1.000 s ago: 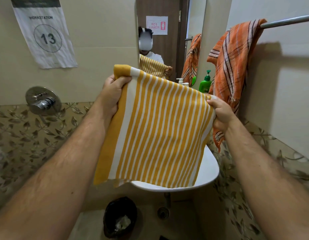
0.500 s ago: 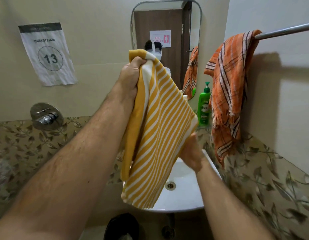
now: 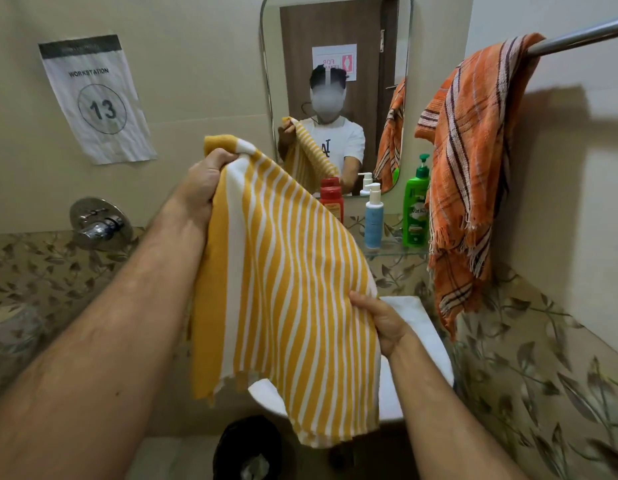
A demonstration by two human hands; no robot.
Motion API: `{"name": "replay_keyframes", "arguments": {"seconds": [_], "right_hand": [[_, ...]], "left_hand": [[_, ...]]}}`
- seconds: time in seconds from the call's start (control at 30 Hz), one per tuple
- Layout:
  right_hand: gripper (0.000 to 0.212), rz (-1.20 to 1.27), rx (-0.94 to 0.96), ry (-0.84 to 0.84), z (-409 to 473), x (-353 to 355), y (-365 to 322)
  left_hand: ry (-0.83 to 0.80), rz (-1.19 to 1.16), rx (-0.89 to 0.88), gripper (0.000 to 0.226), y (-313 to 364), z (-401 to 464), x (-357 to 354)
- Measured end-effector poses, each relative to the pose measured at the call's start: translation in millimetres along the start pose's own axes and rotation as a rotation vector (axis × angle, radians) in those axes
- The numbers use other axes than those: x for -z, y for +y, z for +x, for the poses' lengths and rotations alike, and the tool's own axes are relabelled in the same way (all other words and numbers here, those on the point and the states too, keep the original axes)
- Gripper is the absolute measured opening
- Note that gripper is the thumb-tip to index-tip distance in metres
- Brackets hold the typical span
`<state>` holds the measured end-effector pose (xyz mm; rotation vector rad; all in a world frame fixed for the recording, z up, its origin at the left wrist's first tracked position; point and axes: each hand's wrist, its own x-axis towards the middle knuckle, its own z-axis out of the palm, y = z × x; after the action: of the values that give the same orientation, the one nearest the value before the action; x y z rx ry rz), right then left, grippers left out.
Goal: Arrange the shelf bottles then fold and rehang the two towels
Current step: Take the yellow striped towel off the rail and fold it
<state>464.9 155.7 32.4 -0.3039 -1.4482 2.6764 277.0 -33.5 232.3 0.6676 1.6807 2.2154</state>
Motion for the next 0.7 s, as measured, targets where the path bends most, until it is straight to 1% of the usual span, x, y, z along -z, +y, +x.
{"name": "replay_keyframes", "arguments": {"seconds": [0.07,0.1,0.17,0.2,0.27,0.3,0.37,0.47,0.5,0.6,0.63,0.7], "right_hand": [[0.077,-0.003,0.089,0.065,-3,5,-17],[0.08,-0.002,0.12,0.064,-4,7,-26],[0.094,0.005,0.169,0.028,-4,6,-41],[0.09,0.005,0.194,0.029,-6,1,-49],[0.061,0.004,0.244,0.026,-10,-10,-64],[0.052,0.008,0.253,0.021,-11,-16,-71],[0.044,0.013,0.303,0.013,-15,-31,-84],[0.035,0.038,0.377,-0.033,-17,-51,-99],[0.033,0.027,0.388,-0.039,-17,-57,-102],[0.045,0.009,0.423,-0.031,-12,-70,-107],[0.047,0.011,0.439,-0.022,-9,-73,-107],[0.051,0.017,0.469,-0.011,-4,-77,-108]], "left_hand": [[0.021,0.012,0.023,0.02,-8,2,17],[0.032,0.025,0.036,0.021,-9,-1,24],[0.041,0.053,0.06,0.023,-13,-2,36],[0.042,0.065,0.073,0.024,-15,-5,42],[0.033,0.07,0.139,0.025,-17,-9,53],[0.041,0.064,0.175,0.025,-20,-11,59],[0.069,0.051,0.246,0.026,-28,-13,67],[0.113,0.011,0.308,0.025,-48,-17,71],[0.122,-0.014,0.319,0.025,-56,-20,70],[0.148,-0.078,0.35,0.029,-84,-28,59],[0.156,-0.103,0.358,0.032,-93,-29,54],[0.146,-0.18,0.371,0.049,-112,-27,44]]}}
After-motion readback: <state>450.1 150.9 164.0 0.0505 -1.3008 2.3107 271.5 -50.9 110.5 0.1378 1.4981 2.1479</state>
